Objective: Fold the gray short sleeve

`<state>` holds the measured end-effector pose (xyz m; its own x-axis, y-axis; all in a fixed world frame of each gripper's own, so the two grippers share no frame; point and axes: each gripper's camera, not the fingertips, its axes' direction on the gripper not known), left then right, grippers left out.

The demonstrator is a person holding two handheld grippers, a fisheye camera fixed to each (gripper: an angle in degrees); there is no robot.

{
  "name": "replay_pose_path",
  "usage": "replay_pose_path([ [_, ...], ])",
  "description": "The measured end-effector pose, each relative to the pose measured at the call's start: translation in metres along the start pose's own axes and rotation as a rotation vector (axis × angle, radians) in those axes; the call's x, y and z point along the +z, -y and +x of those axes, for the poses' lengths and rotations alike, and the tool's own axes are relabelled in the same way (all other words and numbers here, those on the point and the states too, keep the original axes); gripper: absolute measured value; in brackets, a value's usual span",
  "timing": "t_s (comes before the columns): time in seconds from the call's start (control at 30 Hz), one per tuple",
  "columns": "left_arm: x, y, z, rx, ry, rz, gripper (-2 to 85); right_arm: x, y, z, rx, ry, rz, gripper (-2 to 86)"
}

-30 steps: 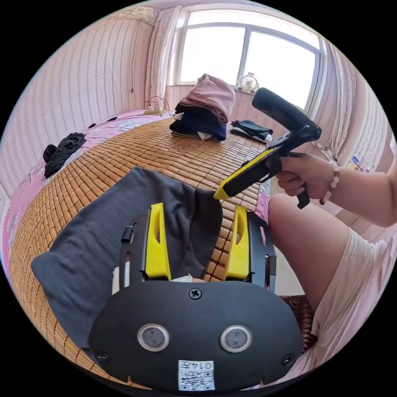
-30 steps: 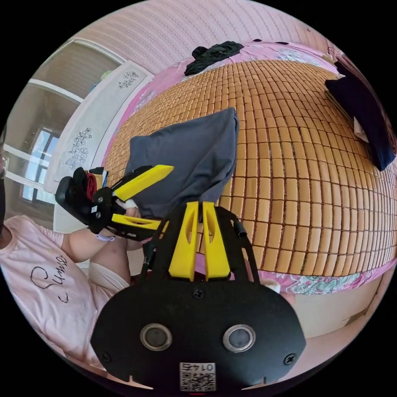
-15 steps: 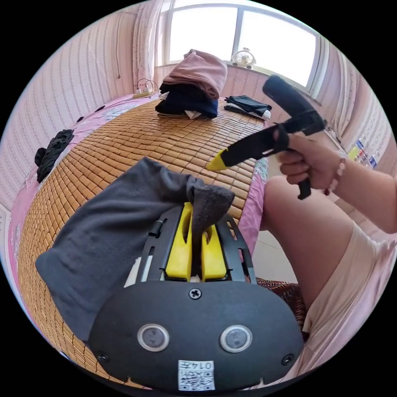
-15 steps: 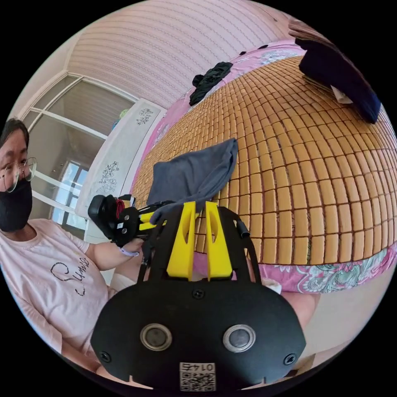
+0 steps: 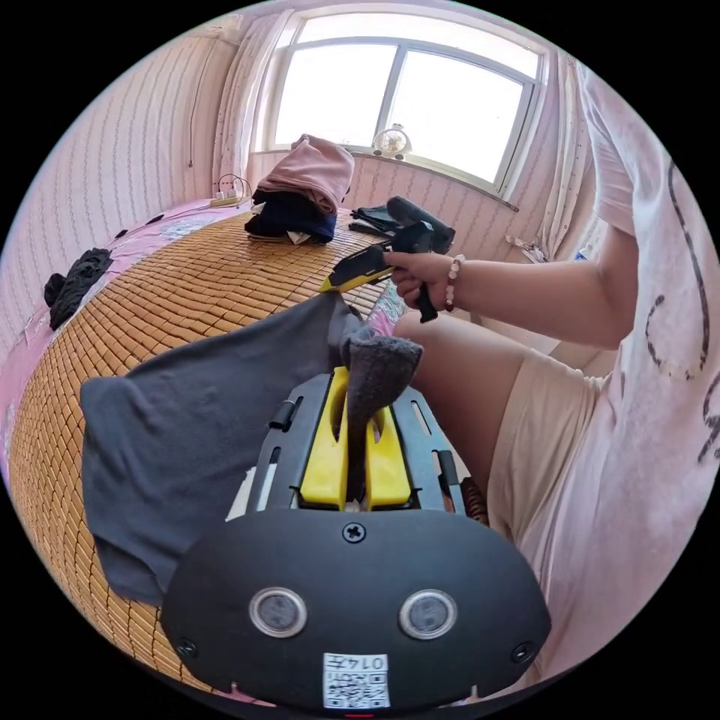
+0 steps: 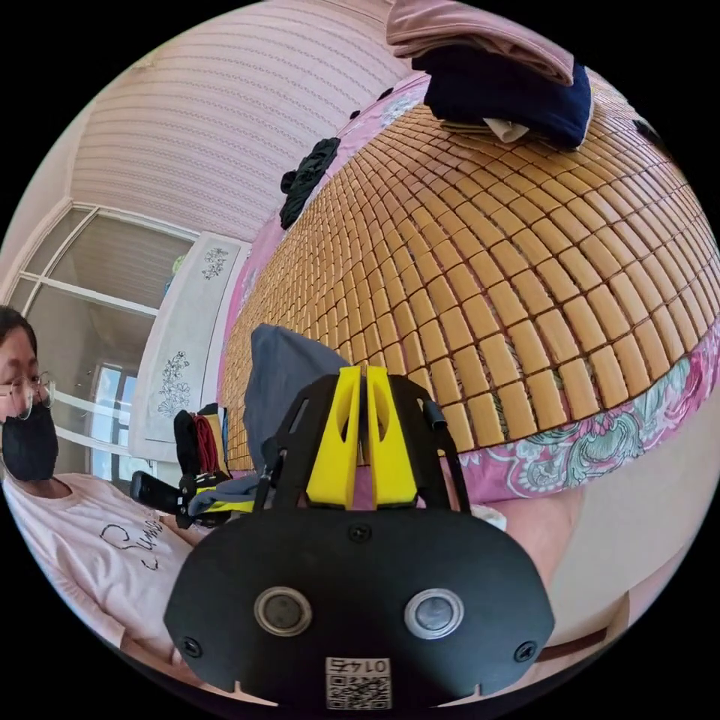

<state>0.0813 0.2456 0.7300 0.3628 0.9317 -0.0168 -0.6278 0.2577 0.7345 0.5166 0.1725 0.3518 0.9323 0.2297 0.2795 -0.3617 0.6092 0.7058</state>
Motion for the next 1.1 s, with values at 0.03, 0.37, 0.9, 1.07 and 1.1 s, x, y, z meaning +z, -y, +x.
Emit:
replay_pose_path([
  [0.03,-0.008,-0.002,-0.003,-0.012,-0.007,0.026,-0.8,-0.012,0.0,-0.007,-0.015,0.016,0.03,0.8],
  [0.37,-0.114,-0.036,-0.066,-0.34,0.048,0.33,0.3,0.016,0.065,-0.141,-0.394,0.113,-0.015,1.3],
  [0.9,-0.176,-0.174,-0.172,-1.032,0.253,0.135,13.0,0.246,0.085,-0.22,-0.632,-0.224,-0.435,13.8],
  [1.07,-0.176,-0.173,-0.172,-1.072,0.289,0.171,13.6,0.269,0.068,-0.239,-0.728,-0.2,-0.47,11.2],
  [1.1,-0.177,-0.172,-0.172,-1.073,0.303,0.172,13.5,0.271,0.065,-0.241,-0.732,-0.196,-0.464,10.5],
])
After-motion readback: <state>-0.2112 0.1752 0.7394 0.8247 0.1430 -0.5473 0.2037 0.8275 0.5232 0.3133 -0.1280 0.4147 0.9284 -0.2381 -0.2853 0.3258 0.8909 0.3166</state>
